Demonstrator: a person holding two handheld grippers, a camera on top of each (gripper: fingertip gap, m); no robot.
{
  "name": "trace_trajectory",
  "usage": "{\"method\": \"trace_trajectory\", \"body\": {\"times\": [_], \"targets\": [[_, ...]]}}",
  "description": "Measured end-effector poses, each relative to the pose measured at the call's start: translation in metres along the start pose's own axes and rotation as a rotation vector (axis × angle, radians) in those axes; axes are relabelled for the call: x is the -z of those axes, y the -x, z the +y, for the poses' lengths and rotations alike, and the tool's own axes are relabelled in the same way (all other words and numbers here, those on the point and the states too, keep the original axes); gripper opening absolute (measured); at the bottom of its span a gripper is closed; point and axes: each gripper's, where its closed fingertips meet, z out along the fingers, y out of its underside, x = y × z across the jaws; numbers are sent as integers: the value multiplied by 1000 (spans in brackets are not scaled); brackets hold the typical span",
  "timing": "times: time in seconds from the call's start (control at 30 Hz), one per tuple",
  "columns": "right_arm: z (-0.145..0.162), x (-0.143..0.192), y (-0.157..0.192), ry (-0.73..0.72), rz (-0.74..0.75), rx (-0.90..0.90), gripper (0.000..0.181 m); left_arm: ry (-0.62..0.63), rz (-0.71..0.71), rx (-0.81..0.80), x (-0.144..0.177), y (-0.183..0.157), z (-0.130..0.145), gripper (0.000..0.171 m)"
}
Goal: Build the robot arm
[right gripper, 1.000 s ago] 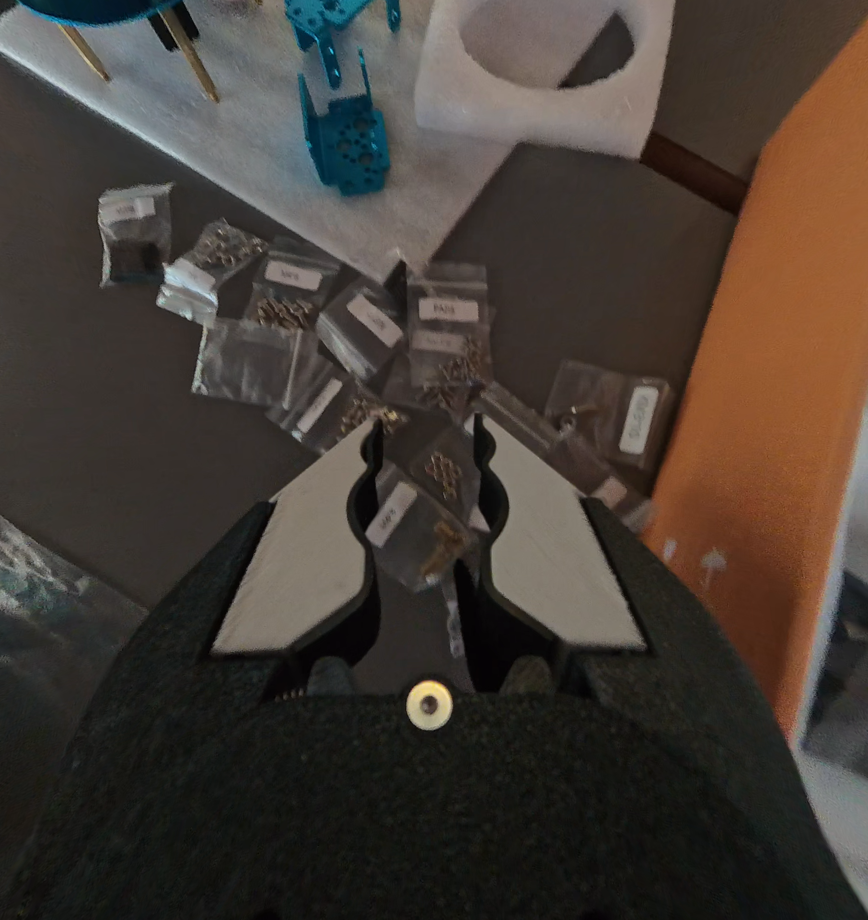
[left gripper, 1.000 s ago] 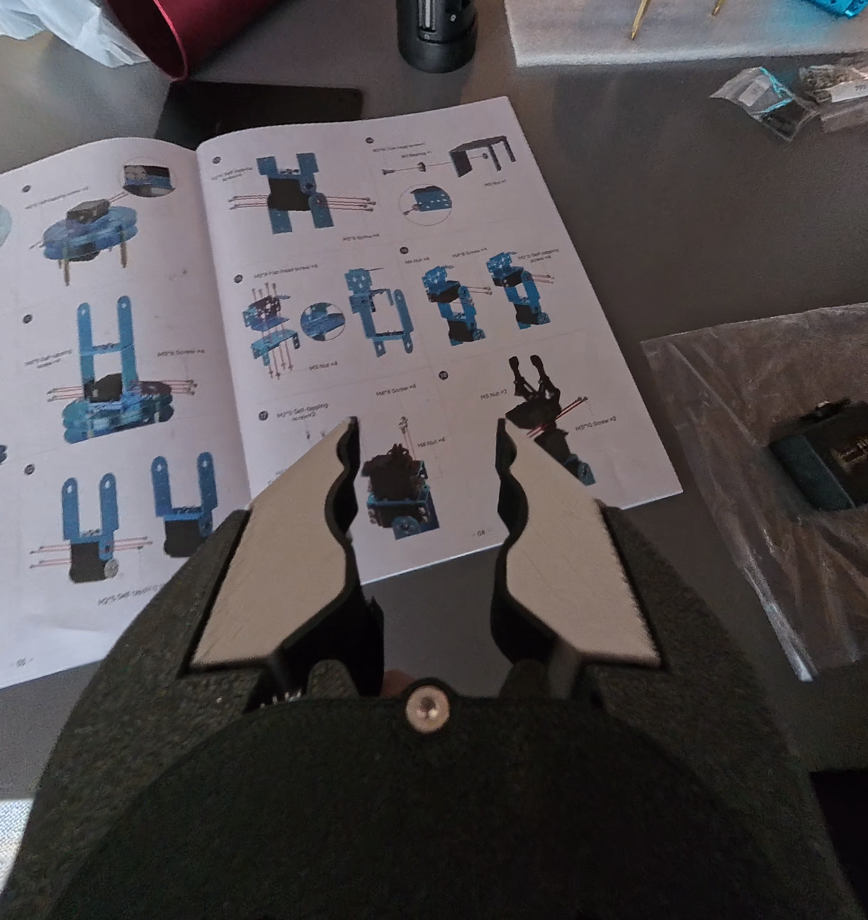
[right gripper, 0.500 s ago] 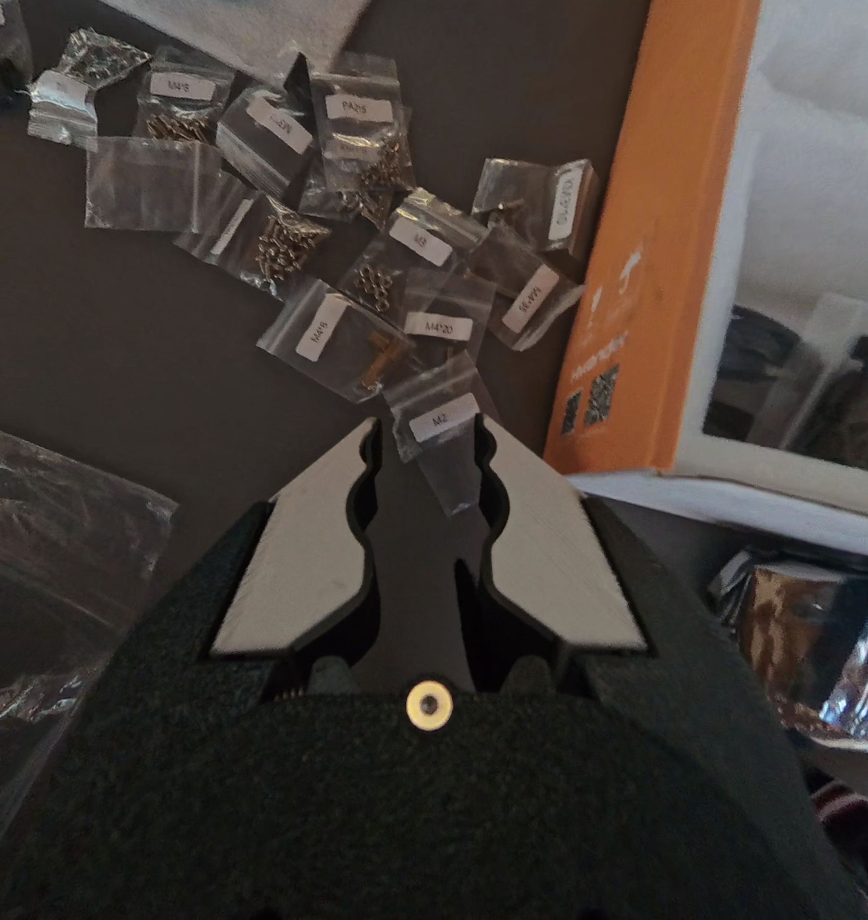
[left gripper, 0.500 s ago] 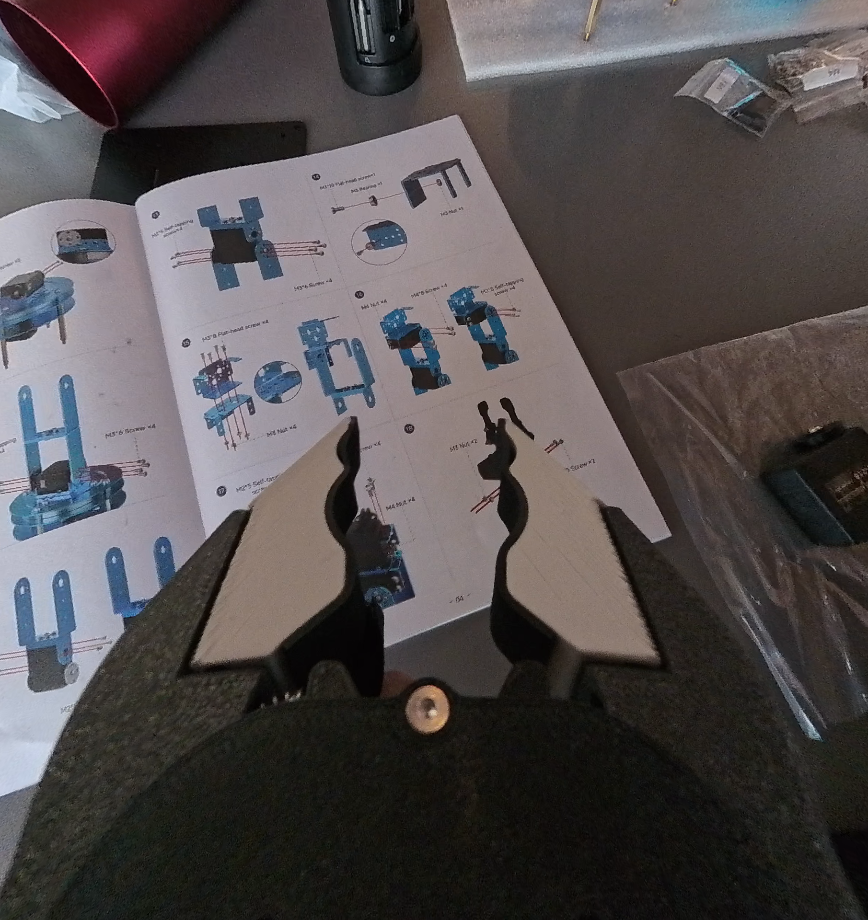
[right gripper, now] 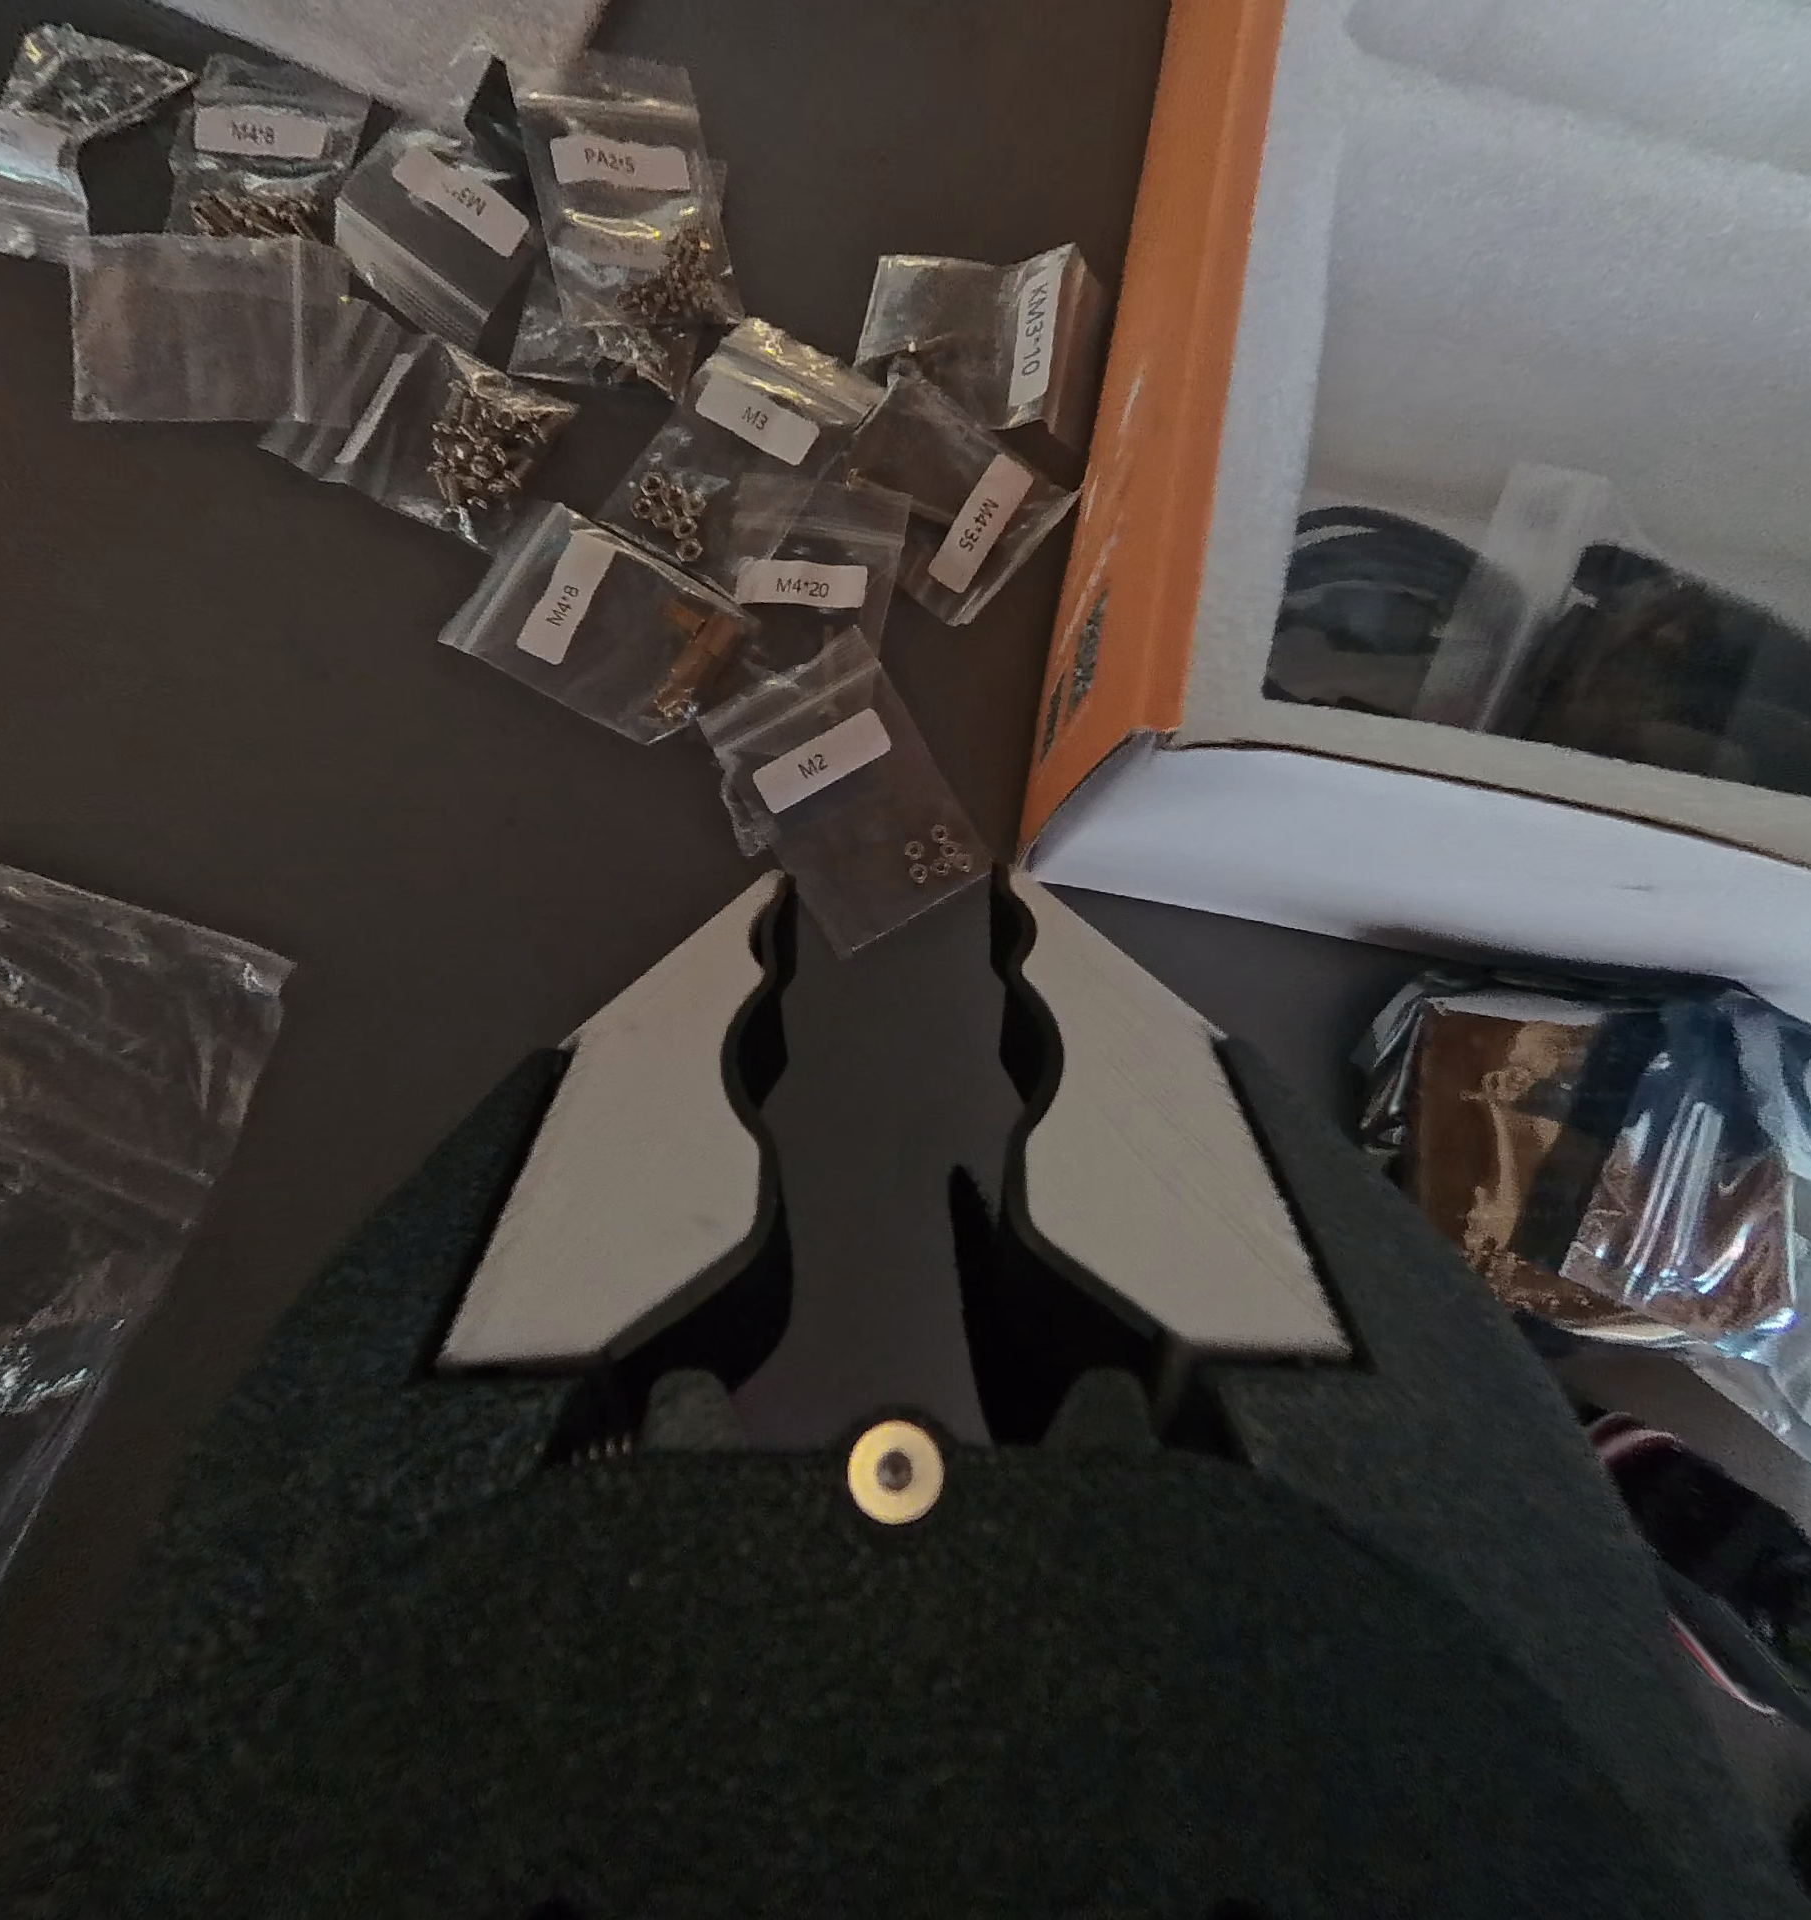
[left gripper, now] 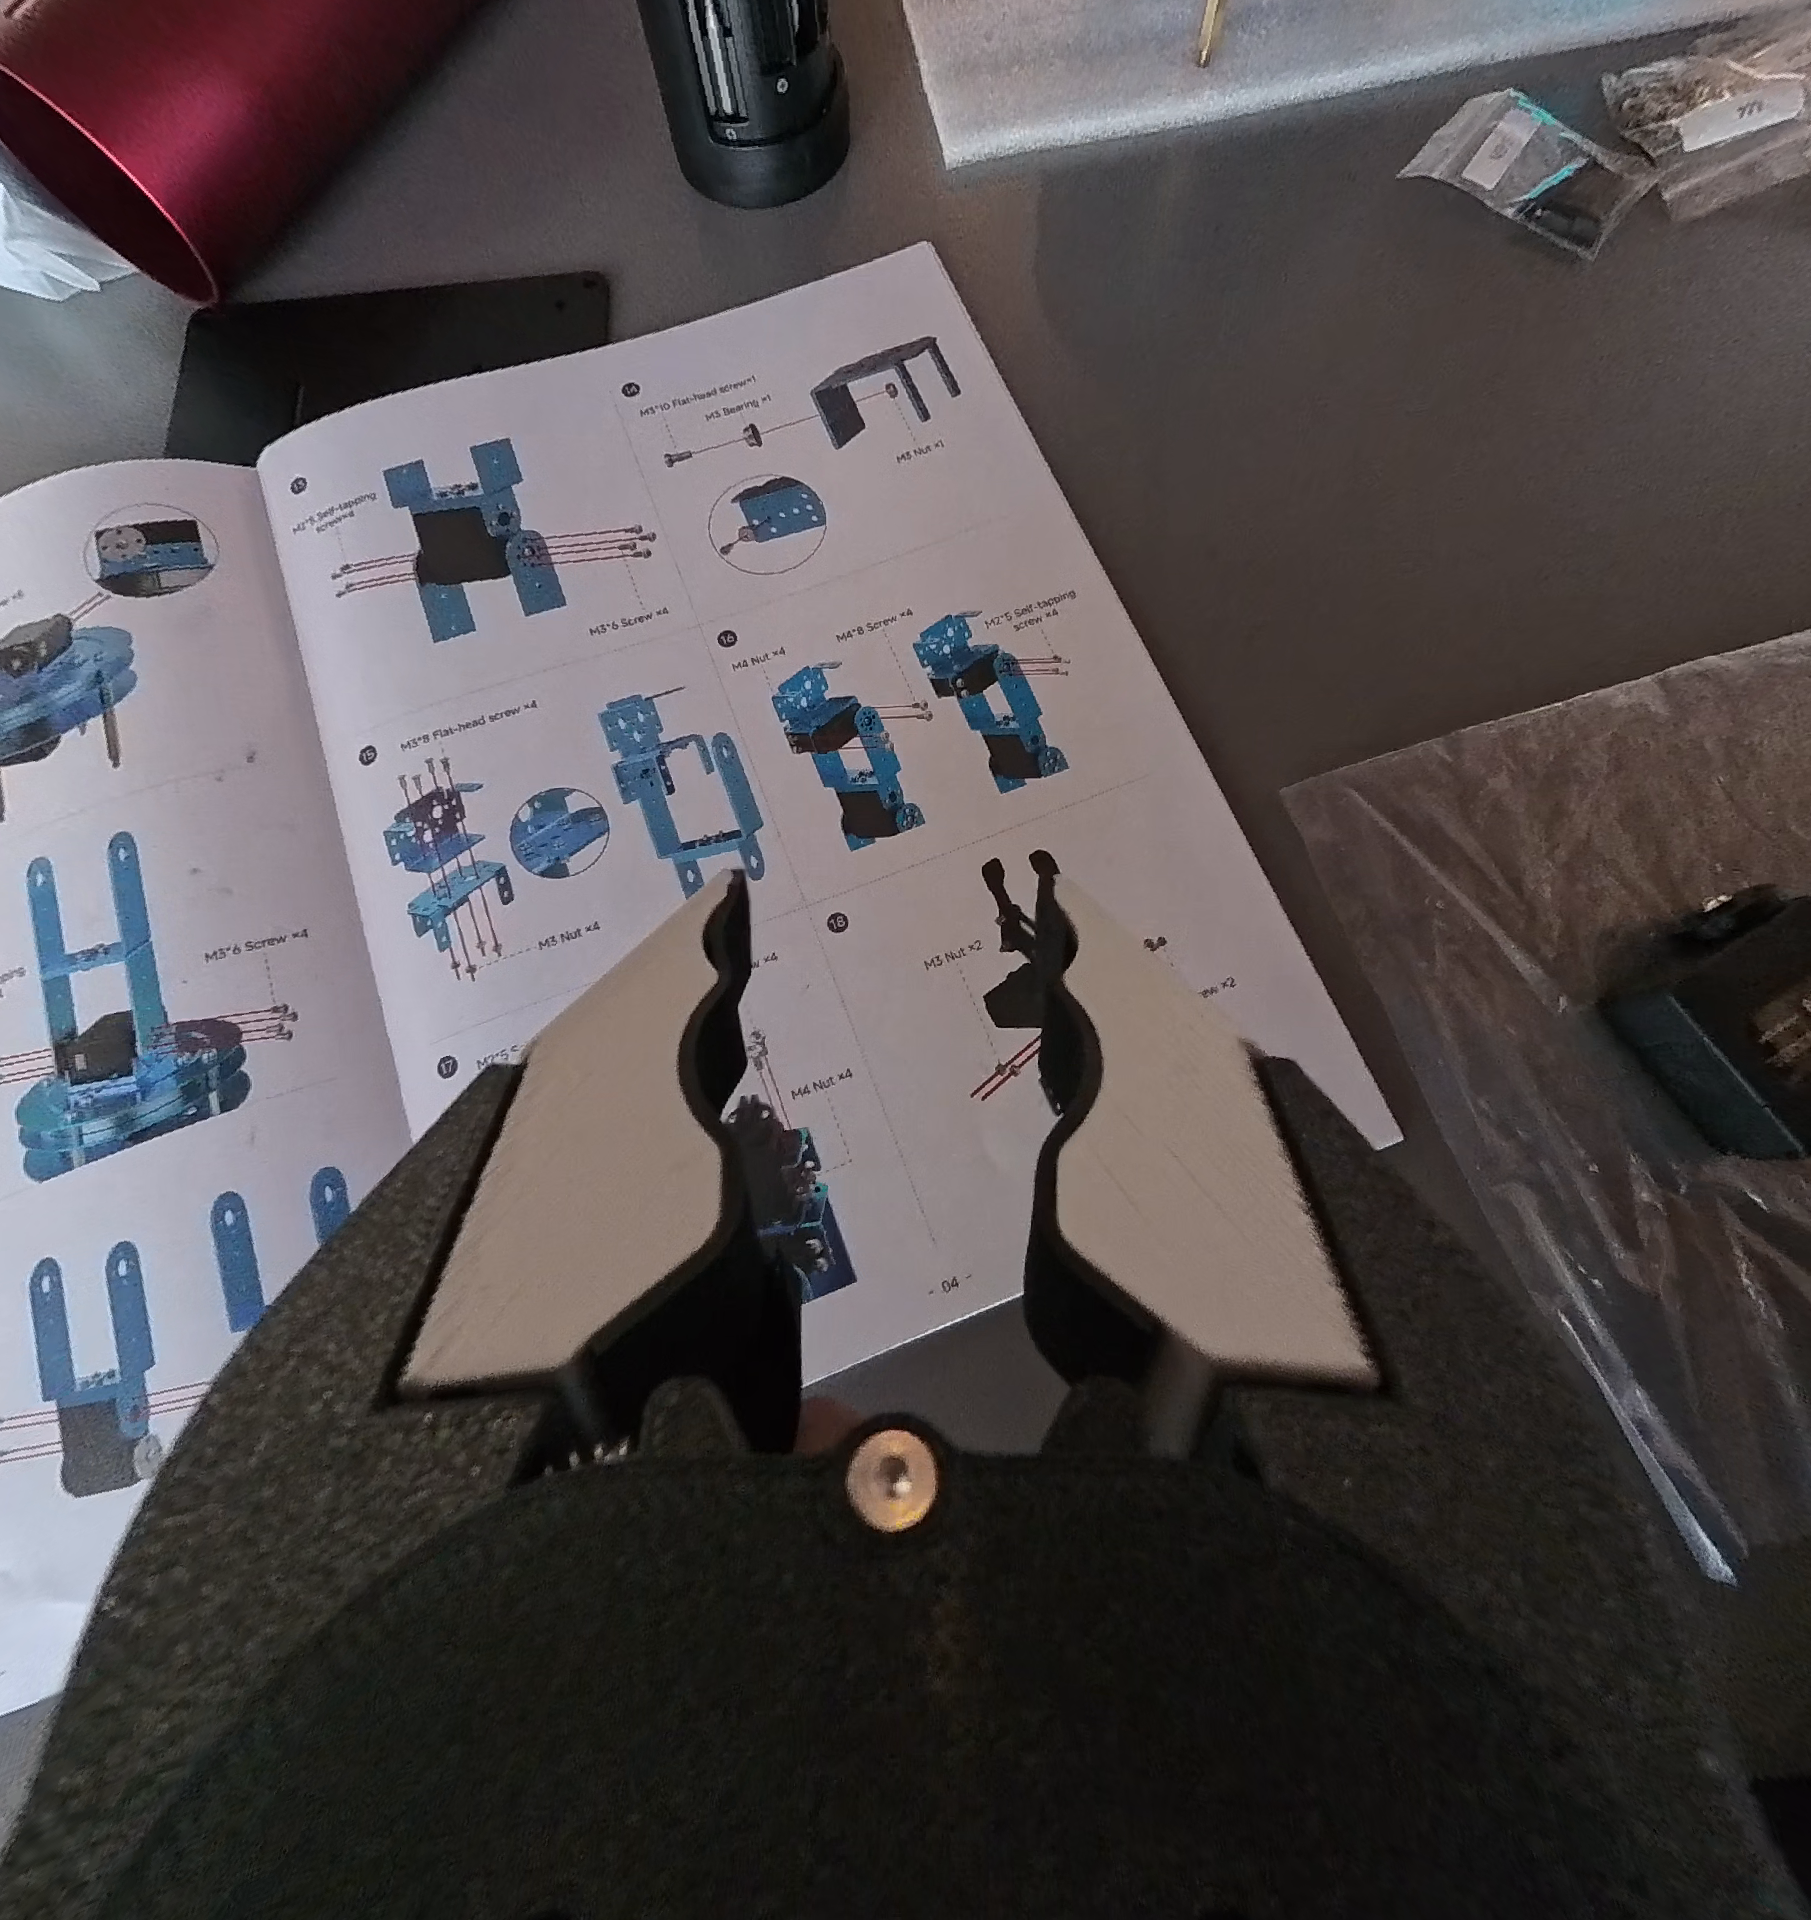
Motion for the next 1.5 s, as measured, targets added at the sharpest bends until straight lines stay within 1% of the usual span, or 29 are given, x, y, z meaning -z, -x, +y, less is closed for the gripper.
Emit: {"method": "trace_trajectory", "body": {"times": [0.23,0.3,0.37,0.47,0.53,0.63,0.7,0.8,0.9,1.03,1.07,1.2,1.23,1.27,1.43,1.5], "targets": [[9,9,-5,22,16,14,37,1,-4,12,1,3,2,54],[7,7,2,11,-9,7,37,0,6,20,0,1,2,54],[-5,3,16,-26,-61,10,37,-1,7,15,-1,-1,2,54],[-35,-13,44,-66,-128,47,37,-7,12,6,-1,-5,2,54],[-58,-28,59,-89,-135,96,38,-12,10,2,1,-5,2,54],[-87,-56,62,-74,-142,89,41,-19,-1,9,4,-1,4,54],[-103,-76,53,-66,-110,67,41,-25,-4,18,7,3,4,54],[-108,-100,46,-20,-83,48,43,-32,-19,21,10,8,5,54],[-105,-111,53,-3,-136,18,43,-35,-25,35,11,12,7,54],[-105,-110,53,-17,-155,9,40,-29,-34,44,11,18,11,55],[-104,-109,54,-14,-158,15,31,-28,-35,43,10,19,11,54],[-103,-106,53,-14,-142,41,18,-28,-43,35,11,22,11,54],[-103,-104,51,-19,-123,52,11,-30,-44,34,11,23,11,54],[-103,-101,49,-27,-105,67,0,-33,-44,32,11,22,10,54],[-96,-86,46,-37,-87,92,0,-53,-13,17,9,11,1,54],[-101,-81,51,-66,-125,73,0,-58,7,-6,6,2,-4,54]]}}
